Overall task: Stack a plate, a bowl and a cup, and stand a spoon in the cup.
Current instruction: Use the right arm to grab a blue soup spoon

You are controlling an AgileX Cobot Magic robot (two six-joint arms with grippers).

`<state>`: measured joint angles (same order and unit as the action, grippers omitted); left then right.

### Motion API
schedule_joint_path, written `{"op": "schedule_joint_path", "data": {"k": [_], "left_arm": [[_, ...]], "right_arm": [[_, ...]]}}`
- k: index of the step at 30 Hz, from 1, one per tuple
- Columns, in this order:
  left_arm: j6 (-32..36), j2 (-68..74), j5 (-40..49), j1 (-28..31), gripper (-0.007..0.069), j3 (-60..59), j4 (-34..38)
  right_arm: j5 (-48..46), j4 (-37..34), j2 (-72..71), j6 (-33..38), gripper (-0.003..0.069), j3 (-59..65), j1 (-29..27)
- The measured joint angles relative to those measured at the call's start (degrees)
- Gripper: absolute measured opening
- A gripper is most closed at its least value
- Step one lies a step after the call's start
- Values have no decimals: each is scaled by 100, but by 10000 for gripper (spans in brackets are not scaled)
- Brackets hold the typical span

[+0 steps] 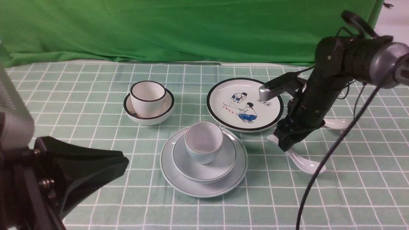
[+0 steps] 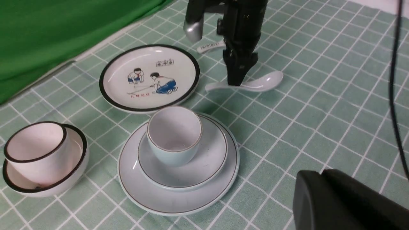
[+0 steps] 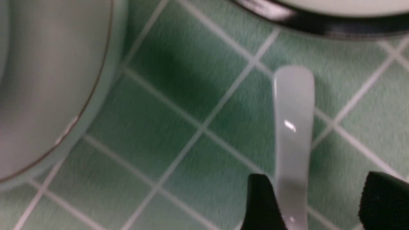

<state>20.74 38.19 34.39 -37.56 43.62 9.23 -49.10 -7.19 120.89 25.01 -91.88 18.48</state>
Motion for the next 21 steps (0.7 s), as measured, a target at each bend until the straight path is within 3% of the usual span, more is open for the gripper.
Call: {"op": "schedule_joint_path", "data": {"k": [8, 11, 16, 21], "left_arm": [[-12, -7, -62, 0, 8, -5, 149], [-12, -7, -62, 0, 8, -5, 178], [-12, -7, 54, 0, 9, -5, 201], [-12, -7, 306, 0, 9, -5, 195]], "right_arm": [[24, -2, 408, 15, 432, -264, 0], [26, 15, 416, 19, 380, -264, 5], [-85, 34, 415, 14, 162, -264, 110], [-513, -77, 221, -119, 167, -157, 174]]}}
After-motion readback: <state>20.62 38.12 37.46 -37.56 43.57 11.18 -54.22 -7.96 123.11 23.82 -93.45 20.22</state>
